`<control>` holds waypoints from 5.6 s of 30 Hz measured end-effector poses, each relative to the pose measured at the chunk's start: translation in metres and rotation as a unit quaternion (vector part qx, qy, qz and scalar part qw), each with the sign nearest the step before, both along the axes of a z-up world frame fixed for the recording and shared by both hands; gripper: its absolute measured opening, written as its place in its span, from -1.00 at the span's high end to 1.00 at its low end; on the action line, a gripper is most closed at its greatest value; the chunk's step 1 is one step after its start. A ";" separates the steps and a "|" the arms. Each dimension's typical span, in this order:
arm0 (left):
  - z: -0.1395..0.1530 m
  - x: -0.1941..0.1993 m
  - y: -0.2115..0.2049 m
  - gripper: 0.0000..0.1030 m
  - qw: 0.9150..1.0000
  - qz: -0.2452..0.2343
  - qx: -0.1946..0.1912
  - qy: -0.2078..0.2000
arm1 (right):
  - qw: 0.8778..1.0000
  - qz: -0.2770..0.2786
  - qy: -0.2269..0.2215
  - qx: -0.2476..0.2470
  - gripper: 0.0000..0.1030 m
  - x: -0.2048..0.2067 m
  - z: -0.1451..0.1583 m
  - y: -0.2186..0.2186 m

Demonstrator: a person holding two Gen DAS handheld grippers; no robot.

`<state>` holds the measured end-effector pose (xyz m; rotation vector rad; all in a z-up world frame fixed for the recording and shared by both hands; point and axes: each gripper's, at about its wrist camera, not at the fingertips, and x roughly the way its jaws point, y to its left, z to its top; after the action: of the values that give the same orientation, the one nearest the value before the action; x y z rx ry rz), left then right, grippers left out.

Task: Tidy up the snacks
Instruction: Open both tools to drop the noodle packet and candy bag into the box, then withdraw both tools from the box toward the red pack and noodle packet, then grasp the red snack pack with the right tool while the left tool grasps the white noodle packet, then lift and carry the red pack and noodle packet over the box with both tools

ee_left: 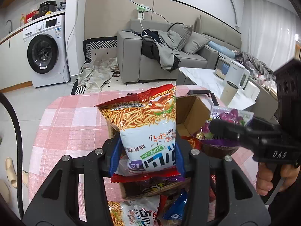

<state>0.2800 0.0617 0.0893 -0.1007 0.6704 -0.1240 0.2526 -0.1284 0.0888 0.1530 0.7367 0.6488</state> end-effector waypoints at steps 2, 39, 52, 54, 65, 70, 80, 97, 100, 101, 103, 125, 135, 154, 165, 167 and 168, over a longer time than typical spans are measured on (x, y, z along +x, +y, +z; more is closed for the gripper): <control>-0.007 0.005 -0.005 0.14 1.000 -0.005 0.003 0.006 | 1.000 0.003 0.004 0.005 -0.37 0.003 -0.002 0.002; -0.009 -0.125 0.011 -0.97 0.999 0.035 0.007 -0.027 | 0.999 -0.013 -0.006 -0.034 -0.99 -0.073 -0.003 -0.028; -0.045 -0.154 0.013 -0.97 0.999 0.044 0.004 -0.005 | 0.999 -0.010 0.019 -0.041 -0.99 -0.092 -0.029 -0.037; -0.048 -0.151 0.013 -0.97 0.999 0.046 0.001 -0.002 | 0.999 -0.008 0.024 -0.048 -0.99 -0.094 -0.034 -0.037; -0.073 -0.146 0.019 -0.97 0.998 0.054 0.007 0.025 | 0.996 -0.010 0.069 -0.053 -0.99 -0.092 -0.058 -0.049; -0.081 -0.147 0.020 -0.97 0.998 0.054 0.004 0.033 | 0.995 -0.013 0.074 -0.065 -0.99 -0.093 -0.066 -0.050; -0.092 -0.141 0.016 -0.97 0.998 0.051 0.016 0.041 | 0.993 -0.024 0.075 -0.088 -0.99 -0.094 -0.073 -0.045; -0.114 -0.125 0.025 -0.97 0.996 0.058 0.017 0.066 | 0.989 -0.029 0.087 -0.115 -0.94 -0.085 -0.090 -0.038; -0.119 -0.119 0.026 -0.97 0.996 0.058 0.014 0.074 | 0.988 -0.029 0.091 -0.120 -0.92 -0.083 -0.094 -0.036; -0.120 -0.117 0.027 -0.97 0.995 0.058 0.014 0.076 | 0.988 -0.029 0.092 -0.121 -0.92 -0.081 -0.095 -0.034; -0.124 -0.113 0.028 -0.97 0.995 0.062 0.017 0.081 | 0.988 -0.030 0.094 -0.123 -0.91 -0.080 -0.097 -0.032; -0.138 -0.097 0.027 -0.95 0.993 0.053 0.010 0.102 | 0.982 -0.035 0.104 -0.153 -0.57 -0.067 -0.110 -0.028; -0.139 -0.100 0.028 -0.45 0.994 0.044 -0.011 0.098 | 0.984 -0.024 0.101 -0.143 -0.29 -0.070 -0.109 -0.025; -0.132 -0.117 0.033 -0.13 0.994 0.041 -0.043 0.089 | 0.989 -0.028 0.101 -0.102 0.11 -0.079 -0.103 -0.038; -0.115 -0.138 0.032 -0.13 0.996 0.045 -0.046 0.069 | 0.992 -0.031 0.092 -0.074 0.11 -0.092 -0.091 -0.047; -0.110 -0.143 0.030 -0.13 0.996 0.045 -0.047 0.064 | 0.993 -0.031 0.088 -0.071 0.11 -0.096 -0.087 -0.047; -0.108 -0.145 0.029 -0.13 0.996 0.044 -0.047 0.061 | 0.993 -0.031 0.087 -0.070 0.11 -0.097 -0.086 -0.048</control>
<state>0.1349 0.0909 -0.0186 -0.2305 0.7816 -0.0646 0.1557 -0.1766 0.0029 0.1046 0.9392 0.5262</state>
